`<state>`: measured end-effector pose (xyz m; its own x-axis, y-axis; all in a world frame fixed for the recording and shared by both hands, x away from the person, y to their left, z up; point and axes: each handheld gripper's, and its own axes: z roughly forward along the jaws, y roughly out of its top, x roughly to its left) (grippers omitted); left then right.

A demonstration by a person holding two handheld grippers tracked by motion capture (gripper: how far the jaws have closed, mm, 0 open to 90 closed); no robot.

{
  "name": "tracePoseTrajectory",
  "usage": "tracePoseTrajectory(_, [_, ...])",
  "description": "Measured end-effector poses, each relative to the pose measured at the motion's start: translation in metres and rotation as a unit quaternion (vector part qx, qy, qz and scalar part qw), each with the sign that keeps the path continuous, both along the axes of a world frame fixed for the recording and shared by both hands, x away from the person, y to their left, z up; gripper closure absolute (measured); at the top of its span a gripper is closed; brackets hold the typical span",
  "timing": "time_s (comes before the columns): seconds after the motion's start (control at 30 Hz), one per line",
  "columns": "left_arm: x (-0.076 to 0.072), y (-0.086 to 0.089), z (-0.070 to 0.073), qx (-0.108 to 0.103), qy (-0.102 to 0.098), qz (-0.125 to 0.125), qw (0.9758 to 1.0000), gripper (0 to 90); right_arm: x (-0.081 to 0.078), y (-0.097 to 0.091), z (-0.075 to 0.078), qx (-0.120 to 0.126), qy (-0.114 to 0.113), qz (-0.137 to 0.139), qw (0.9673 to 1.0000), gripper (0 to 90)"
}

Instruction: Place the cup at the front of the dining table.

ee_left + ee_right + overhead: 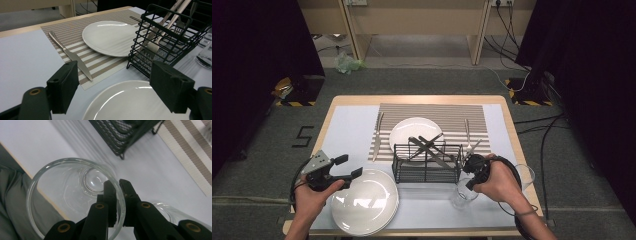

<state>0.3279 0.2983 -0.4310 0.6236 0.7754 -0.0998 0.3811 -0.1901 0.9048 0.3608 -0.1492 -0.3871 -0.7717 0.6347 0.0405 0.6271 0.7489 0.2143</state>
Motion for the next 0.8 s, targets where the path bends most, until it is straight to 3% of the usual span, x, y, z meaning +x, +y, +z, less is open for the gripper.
tracePoseTrajectory(0.2, [-0.004,0.001,-0.002,0.001,0.002,-0.001,1.0,23.0,-0.005,0.014,0.0,0.001,0.002,0.02,0.9998,84.8])
tracePoseTrajectory(0.8, [-0.019,-0.007,-0.002,-0.003,-0.003,-0.017,0.9998,23.1,-0.011,0.038,-0.001,0.004,-0.003,0.037,0.9993,84.8])
